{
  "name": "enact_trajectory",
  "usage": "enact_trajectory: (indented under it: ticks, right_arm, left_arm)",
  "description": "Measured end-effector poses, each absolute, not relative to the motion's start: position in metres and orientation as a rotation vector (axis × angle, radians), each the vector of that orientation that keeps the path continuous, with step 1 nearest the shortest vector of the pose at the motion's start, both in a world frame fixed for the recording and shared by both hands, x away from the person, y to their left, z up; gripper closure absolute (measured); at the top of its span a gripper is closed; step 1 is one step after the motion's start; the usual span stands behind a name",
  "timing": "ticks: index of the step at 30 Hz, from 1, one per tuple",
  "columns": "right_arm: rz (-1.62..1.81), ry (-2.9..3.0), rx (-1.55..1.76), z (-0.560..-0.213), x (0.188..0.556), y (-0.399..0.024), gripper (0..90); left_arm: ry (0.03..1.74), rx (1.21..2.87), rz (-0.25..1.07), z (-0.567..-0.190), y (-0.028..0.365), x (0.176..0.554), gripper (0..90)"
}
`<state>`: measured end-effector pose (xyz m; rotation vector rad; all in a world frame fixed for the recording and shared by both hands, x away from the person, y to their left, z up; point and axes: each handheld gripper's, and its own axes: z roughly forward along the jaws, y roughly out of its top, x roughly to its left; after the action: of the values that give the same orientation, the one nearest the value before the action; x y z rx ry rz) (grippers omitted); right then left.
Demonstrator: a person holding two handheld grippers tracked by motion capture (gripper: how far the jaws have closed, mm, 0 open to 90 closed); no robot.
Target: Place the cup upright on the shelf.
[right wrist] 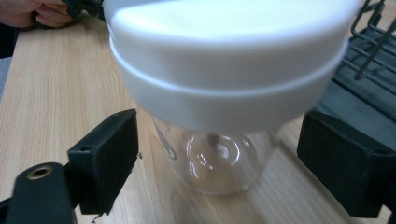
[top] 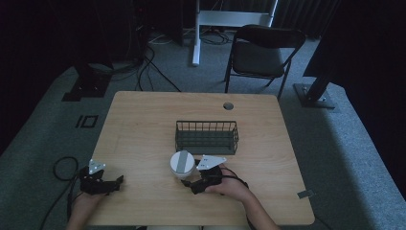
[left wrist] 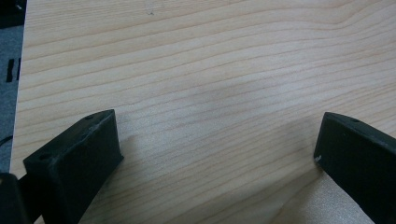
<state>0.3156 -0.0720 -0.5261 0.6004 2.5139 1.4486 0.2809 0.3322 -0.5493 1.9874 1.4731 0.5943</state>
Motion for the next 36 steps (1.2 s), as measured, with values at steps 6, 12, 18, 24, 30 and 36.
enact_trajectory:
  ticks: [6, 12, 18, 24, 30, 36]
  right_arm:
    - [1.487, 2.492, 0.610, -0.527, 0.318, -0.066, 14.0]
    - [1.500, 2.488, 0.617, -0.529, 0.321, -0.060, 15.5]
    - [1.502, 2.484, 0.656, -0.530, 0.323, -0.057, 16.3]
    - [1.506, 2.477, 0.657, -0.531, 0.323, -0.053, 16.2]
    - [1.524, 2.447, 0.652, -0.531, 0.322, -0.049, 17.8]
    - [1.509, 2.447, 0.648, -0.529, 0.322, -0.047, 18.3]
  left_arm:
    - [1.473, 1.987, 0.594, -0.549, 0.332, 0.281, 0.5]
    - [1.473, 1.987, 0.594, -0.549, 0.332, 0.281, 0.6]
    - [1.473, 1.987, 0.595, -0.549, 0.332, 0.281, 0.5]
    - [1.473, 1.988, 0.594, -0.549, 0.332, 0.281, 0.5]
    - [1.473, 1.987, 0.595, -0.549, 0.332, 0.281, 0.5]
    - [1.473, 1.988, 0.594, -0.549, 0.332, 0.281, 0.5]
